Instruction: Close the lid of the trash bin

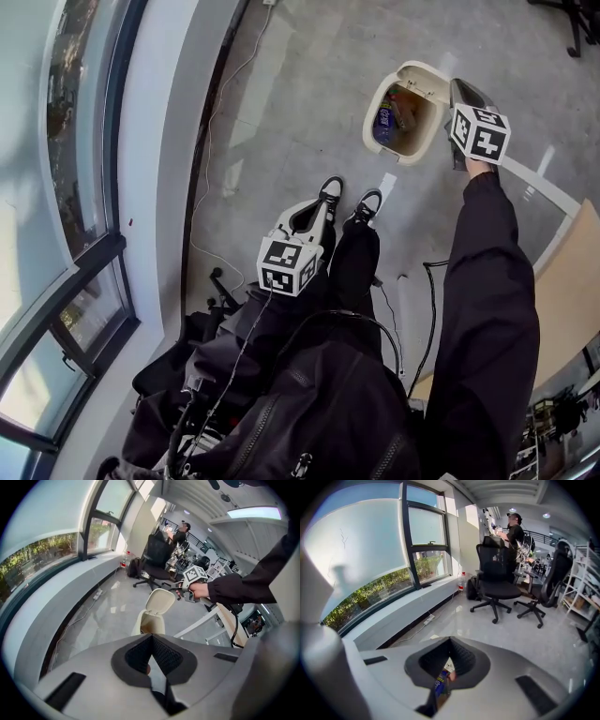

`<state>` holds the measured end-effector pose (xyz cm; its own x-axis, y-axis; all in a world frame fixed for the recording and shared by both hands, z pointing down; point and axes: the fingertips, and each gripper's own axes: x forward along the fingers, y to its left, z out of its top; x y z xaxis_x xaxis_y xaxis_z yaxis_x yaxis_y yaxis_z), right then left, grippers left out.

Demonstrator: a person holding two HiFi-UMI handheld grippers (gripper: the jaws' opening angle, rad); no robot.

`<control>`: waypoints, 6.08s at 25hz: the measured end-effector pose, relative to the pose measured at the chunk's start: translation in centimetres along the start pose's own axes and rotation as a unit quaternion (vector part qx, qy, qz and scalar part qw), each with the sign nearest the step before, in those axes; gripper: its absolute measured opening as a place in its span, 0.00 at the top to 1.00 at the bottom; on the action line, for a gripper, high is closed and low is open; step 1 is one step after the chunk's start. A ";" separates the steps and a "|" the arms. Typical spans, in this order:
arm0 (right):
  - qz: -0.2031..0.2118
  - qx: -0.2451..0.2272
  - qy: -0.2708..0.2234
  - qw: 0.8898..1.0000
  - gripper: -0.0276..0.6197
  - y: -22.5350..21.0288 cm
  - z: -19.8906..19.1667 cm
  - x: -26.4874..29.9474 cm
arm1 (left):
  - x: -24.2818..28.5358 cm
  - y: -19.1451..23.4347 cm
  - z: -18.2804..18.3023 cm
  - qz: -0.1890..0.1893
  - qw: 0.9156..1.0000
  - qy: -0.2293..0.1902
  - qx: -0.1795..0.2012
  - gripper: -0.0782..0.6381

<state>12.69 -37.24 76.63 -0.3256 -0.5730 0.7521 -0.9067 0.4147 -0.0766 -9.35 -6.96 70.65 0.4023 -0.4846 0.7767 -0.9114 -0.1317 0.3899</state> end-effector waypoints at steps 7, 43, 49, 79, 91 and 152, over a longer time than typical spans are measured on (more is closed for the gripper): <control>-0.017 0.018 0.021 0.999 0.95 -2.3 0.2 3.0 | 0.4 0.2 -0.6 -0.001 1.000 0.009 -0.005 0.89; 0.049 0.124 0.146 0.980 0.95 5.2 -16.5 1.7 | 0.5 0.4 -5.7 0.000 0.999 0.037 0.003 0.89; 0.057 0.125 0.161 0.977 0.95 6.5 -20.0 2.4 | 0.7 0.4 -7.4 0.000 0.999 0.047 0.000 0.89; 0.066 0.082 0.222 0.969 0.95 8.1 -29.5 9.5 | 1.2 3.8 -11.7 0.026 0.997 0.070 -0.018 0.89; 0.065 0.080 0.221 0.970 0.95 8.0 -29.6 9.7 | 1.4 3.6 -11.5 0.025 0.997 0.071 -0.013 0.89; -0.108 -0.018 -0.423 0.900 0.95 13.0 13.7 -64.4 | -31.3 -33.7 25.6 -0.155 0.875 -0.368 0.274 0.89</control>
<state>18.25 -4.66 18.18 -0.2432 -0.9697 -0.0208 -0.9692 0.2422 0.0441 6.60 -9.51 20.55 0.6560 -0.7517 0.0680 -0.7547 -0.6520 0.0725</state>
